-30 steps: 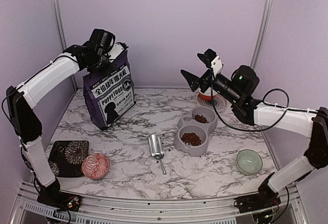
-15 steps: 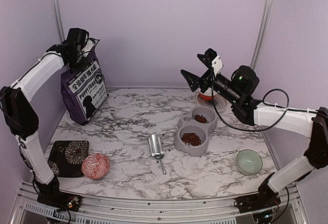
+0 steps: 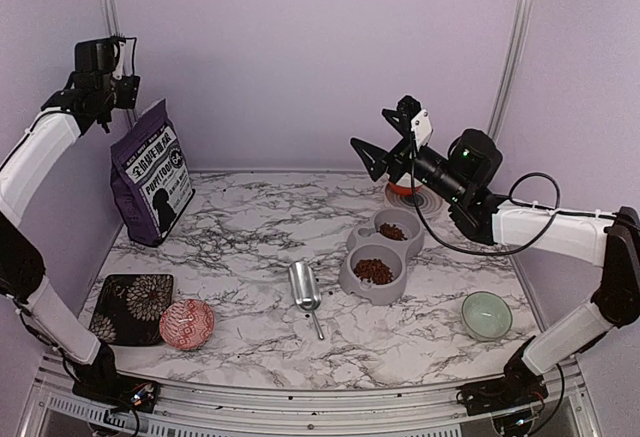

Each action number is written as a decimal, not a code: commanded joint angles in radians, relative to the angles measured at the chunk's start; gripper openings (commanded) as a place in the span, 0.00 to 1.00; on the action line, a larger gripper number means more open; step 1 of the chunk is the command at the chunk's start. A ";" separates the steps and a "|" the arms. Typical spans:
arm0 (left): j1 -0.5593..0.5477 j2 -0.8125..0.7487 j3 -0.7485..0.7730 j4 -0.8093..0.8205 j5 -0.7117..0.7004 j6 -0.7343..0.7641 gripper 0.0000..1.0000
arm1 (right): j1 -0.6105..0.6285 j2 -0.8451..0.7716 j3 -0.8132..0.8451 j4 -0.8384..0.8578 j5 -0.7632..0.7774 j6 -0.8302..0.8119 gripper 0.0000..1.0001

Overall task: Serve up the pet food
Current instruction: Move the pet food bag to the corner of the board, then reset both arms

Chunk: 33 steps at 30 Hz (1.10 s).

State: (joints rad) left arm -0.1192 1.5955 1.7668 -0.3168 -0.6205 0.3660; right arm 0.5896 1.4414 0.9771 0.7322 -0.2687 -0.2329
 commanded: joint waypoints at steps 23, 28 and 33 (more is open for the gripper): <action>-0.038 -0.303 -0.268 -0.031 0.442 -0.665 0.99 | -0.005 -0.002 0.155 -0.502 0.296 0.299 0.96; -0.039 -0.291 -0.299 -0.089 0.550 -0.733 0.99 | -0.005 -0.026 0.136 -0.650 0.373 0.364 0.96; -0.061 -0.226 -0.287 -0.197 0.526 -0.748 0.99 | -0.005 -0.056 0.125 -0.786 0.454 0.410 0.96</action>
State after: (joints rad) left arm -0.1616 1.3247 1.4750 -0.4015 -0.1184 -0.3374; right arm 0.5896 1.4338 1.0962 0.1078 0.0822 0.1093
